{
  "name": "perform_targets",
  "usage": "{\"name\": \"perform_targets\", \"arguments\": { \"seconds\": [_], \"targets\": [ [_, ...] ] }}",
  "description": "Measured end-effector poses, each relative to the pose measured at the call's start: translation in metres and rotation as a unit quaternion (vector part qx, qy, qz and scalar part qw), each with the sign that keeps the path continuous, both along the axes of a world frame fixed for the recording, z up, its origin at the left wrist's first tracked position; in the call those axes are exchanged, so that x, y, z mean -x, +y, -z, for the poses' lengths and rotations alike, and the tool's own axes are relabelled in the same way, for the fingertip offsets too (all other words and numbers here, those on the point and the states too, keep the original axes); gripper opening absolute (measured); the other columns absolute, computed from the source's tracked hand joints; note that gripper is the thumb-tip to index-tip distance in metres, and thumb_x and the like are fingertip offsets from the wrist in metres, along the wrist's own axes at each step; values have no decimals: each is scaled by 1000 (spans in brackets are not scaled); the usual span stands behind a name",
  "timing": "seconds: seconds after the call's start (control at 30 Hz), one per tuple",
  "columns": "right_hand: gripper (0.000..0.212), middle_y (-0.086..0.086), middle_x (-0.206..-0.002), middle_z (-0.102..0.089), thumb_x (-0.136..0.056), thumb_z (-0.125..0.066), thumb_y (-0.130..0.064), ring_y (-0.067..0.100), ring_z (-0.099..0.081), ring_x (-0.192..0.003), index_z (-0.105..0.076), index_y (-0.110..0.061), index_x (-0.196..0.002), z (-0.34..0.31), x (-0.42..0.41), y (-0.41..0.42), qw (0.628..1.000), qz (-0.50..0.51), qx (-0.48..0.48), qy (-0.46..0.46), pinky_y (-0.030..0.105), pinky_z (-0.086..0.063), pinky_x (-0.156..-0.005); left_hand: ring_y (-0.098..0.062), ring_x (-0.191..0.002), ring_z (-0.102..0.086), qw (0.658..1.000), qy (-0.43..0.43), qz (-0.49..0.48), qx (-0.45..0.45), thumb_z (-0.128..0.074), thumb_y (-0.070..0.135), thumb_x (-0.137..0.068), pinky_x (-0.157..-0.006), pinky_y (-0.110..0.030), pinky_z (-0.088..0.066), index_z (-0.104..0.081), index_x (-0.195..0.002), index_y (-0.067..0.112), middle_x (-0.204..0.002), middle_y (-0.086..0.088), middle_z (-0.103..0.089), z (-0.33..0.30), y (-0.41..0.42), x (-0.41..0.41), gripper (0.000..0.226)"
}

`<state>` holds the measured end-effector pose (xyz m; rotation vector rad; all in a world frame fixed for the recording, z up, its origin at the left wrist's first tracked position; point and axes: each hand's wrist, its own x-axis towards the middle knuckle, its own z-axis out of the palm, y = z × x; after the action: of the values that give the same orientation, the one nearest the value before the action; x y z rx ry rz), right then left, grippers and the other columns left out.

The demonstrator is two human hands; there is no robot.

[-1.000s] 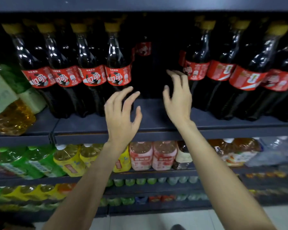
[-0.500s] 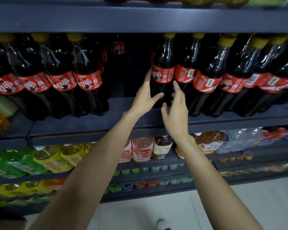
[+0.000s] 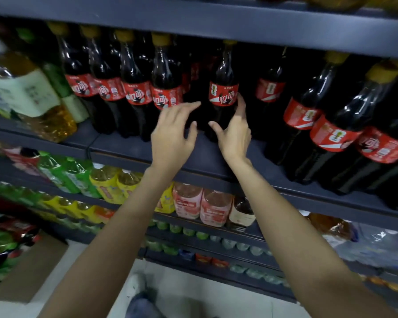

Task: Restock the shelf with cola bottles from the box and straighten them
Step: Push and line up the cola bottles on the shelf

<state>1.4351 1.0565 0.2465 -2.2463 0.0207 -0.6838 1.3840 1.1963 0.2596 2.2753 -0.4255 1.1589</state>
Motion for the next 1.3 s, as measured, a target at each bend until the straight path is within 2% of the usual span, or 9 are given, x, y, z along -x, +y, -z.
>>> {"name": "perform_targets", "arguments": {
  "seconds": [0.2, 0.37, 0.57, 0.73, 0.87, 0.97, 1.03, 1.13, 1.3],
  "targets": [
    [98, 9, -143, -39, -78, -74, -35, 28, -49, -123, -10, -22, -151, -9, -61, 33, 997, 55, 41, 34, 41, -48, -84, -32, -120, -40, 984, -77, -150, -58, -67, 29, -84, -103, -38, -33, -45, -137, 4, -132, -20, -49, 10, 58, -18, 62],
    [101, 12, -143, -34, -75, -76, -31, 31, -43, -126, -10, -21, -151, -11, -82, 50, 994, 101, 34, 40, 47, -49, -86, -31, -121, -39, 987, -67, -121, -87, -70, 33, -82, -104, -44, -36, -39, -138, 5, -132, -21, -49, 15, 72, -34, 70],
    [96, 15, -142, -31, -76, -74, -33, 35, -45, -124, -13, -25, -150, -10, -52, 35, 998, 48, 26, 7, 47, -49, -83, -27, -111, -49, 981, -182, 57, -33, -63, 6, -84, -101, -34, -39, -54, -120, 8, -120, -13, -55, 10, 30, -23, 37],
    [63, 17, -136, -42, -84, -61, -11, 32, -46, -121, -36, -8, -141, 14, 5, 1, 981, 128, 59, -134, 33, -45, -87, -15, -113, -52, 969, 68, 204, 123, -58, 7, -87, -98, -29, -45, -52, -128, 6, -125, -9, -55, -1, -39, -49, 41],
    [76, 26, -143, -29, -81, -60, -4, 39, -31, -128, -21, 1, -145, 19, 9, -14, 980, 158, 40, -118, 33, -25, -108, -22, -133, -39, 861, 314, 312, 251, -60, 1, -88, -106, -28, -35, -24, -146, 6, -146, -15, -37, -15, -87, -95, 69],
    [84, 28, -148, -20, -84, -60, -2, 42, -27, -132, -5, 4, -147, 17, 6, -18, 991, 127, -14, -39, 35, -19, -111, -22, -128, -44, 836, 341, 337, 266, -71, 3, -81, -101, -23, -38, -23, -145, 3, -143, -17, -41, -28, -113, -114, 80],
    [84, 28, -148, -21, -84, -59, -1, 40, -26, -134, -4, 4, -147, 17, 3, -24, 993, 113, -31, -15, 33, -17, -113, -19, -118, -53, 869, 321, 292, 238, -81, 19, -73, -101, -30, -44, -29, -141, 7, -135, -12, -50, -32, -123, -119, 87],
    [80, 27, -147, -24, -87, -59, -8, 41, -27, -135, -9, 0, -148, 11, -3, -33, 990, 137, -45, 3, 36, -20, -112, -20, -106, -62, 933, 247, 187, 185, -84, 40, -63, -89, -38, -51, -40, -127, 12, -121, -3, -61, -33, -126, -117, 82],
    [63, 24, -136, -37, -82, -62, -8, 38, -42, -123, -32, 2, -138, 8, -5, -32, 997, 71, -23, -25, 37, -32, -105, -10, -96, -64, 916, 241, 222, 231, -80, 36, -71, -85, -27, -52, -41, -128, 8, -111, 1, -61, -23, -79, -106, 75]
  ]
}}
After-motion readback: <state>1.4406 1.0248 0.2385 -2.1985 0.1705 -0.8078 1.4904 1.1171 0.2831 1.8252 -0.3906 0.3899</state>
